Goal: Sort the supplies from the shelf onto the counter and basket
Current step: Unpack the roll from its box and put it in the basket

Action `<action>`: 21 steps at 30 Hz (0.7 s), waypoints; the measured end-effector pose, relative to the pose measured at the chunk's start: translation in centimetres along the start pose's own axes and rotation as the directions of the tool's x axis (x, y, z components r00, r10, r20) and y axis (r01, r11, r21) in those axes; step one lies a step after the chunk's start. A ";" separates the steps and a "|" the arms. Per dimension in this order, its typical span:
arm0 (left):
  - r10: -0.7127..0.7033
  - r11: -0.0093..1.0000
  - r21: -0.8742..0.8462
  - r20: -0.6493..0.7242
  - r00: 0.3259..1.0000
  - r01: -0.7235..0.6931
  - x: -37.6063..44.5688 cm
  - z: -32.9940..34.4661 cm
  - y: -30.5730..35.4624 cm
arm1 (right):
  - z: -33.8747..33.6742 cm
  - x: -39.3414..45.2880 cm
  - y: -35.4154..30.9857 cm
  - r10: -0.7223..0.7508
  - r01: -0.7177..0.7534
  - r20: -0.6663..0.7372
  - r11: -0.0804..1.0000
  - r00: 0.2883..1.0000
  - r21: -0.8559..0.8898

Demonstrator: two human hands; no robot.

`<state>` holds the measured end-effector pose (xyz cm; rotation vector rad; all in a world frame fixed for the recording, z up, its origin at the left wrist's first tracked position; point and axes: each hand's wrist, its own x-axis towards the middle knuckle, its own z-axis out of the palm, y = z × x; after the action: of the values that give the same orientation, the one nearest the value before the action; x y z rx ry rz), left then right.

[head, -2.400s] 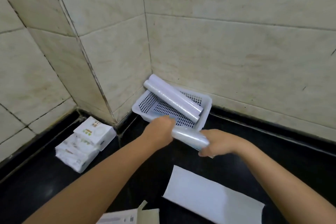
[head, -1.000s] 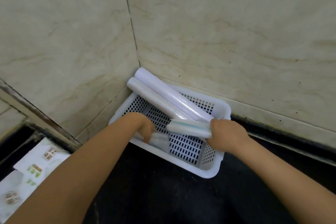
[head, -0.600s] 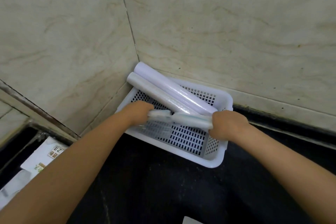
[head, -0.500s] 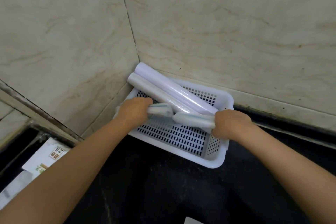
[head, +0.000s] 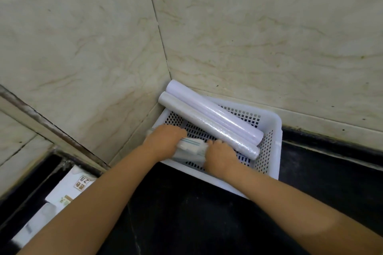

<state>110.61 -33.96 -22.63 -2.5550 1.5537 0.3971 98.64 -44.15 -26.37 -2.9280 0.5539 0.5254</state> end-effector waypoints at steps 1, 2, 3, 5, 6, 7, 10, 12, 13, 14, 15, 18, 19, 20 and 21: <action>0.005 0.998 0.062 0.052 0.999 -0.008 0.3 0.4 0.3 | 0.4 0.3 -0.1 0.002 -0.004 0.041 0.999 0.999 0.036; 0.005 0.994 0.107 0.104 0.995 -0.016 0.6 0.8 0.5 | 0.7 0.5 0.1 0.015 -0.026 0.092 0.993 0.996 0.119; 0.007 0.990 0.141 0.157 0.988 -0.029 1.0 1.1 0.8 | 0.9 0.6 0.5 0.025 -0.056 0.137 0.973 0.990 0.223; -0.018 0.989 0.149 0.268 0.963 -0.022 1.8 1.6 1.3 | 0.8 0.6 1.6 -0.015 -0.057 0.201 0.936 0.979 0.347; -0.040 0.991 0.134 0.311 0.950 -0.002 2.1 1.7 1.6 | 0.7 0.5 2.1 -0.041 -0.054 0.241 0.926 0.970 0.375; -0.062 0.994 0.103 0.337 0.939 0.029 2.4 1.9 1.9 | 0.5 0.4 2.4 -0.061 -0.052 0.268 0.916 0.962 0.397; -0.127 0.985 -0.051 0.418 0.900 0.163 3.0 2.6 2.3 | 0.1 0.0 2.7 -0.090 -0.074 0.291 0.858 0.953 0.508; -0.147 0.973 -0.095 0.457 0.877 0.212 3.1 2.8 2.4 | -0.1 -0.5 2.7 -0.094 -0.084 0.291 0.836 0.952 0.543; -0.144 0.973 -0.093 0.472 0.870 0.212 3.3 2.8 2.2 | -0.1 -0.8 2.8 -0.097 -0.079 0.290 0.838 0.952 0.539; -0.123 0.967 -0.136 0.497 0.859 0.217 3.5 2.7 2.0 | -0.1 -1.1 3.0 -0.090 -0.079 0.294 0.853 0.952 0.516; -0.094 0.943 -0.225 0.528 0.844 0.246 3.7 2.5 1.8 | -0.2 -1.5 3.2 -0.081 -0.074 0.292 0.871 0.953 0.486; -0.004 0.891 -0.399 0.473 0.881 0.218 3.5 2.0 1.5 | -0.3 -2.3 4.2 -0.046 -0.073 0.282 0.914 0.958 0.398; -0.028 0.911 -0.364 0.414 0.910 0.194 3.2 2.1 1.5 | -0.2 -2.7 4.4 -0.029 -0.079 0.289 0.932 0.957 0.354; -0.066 0.936 -0.306 0.337 0.939 0.176 3.0 2.2 1.5 | -0.1 -3.1 4.6 -0.015 -0.071 0.274 0.950 0.961 0.303; -0.088 0.956 -0.248 0.266 0.960 0.156 2.6 2.3 1.7 | 0.0 -3.6 4.7 -0.011 -0.057 0.262 0.966 0.965 0.251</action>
<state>109.87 -36.46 -25.53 -2.6438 1.3209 0.9347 93.73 -47.27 -25.25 -2.5579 0.5733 0.7668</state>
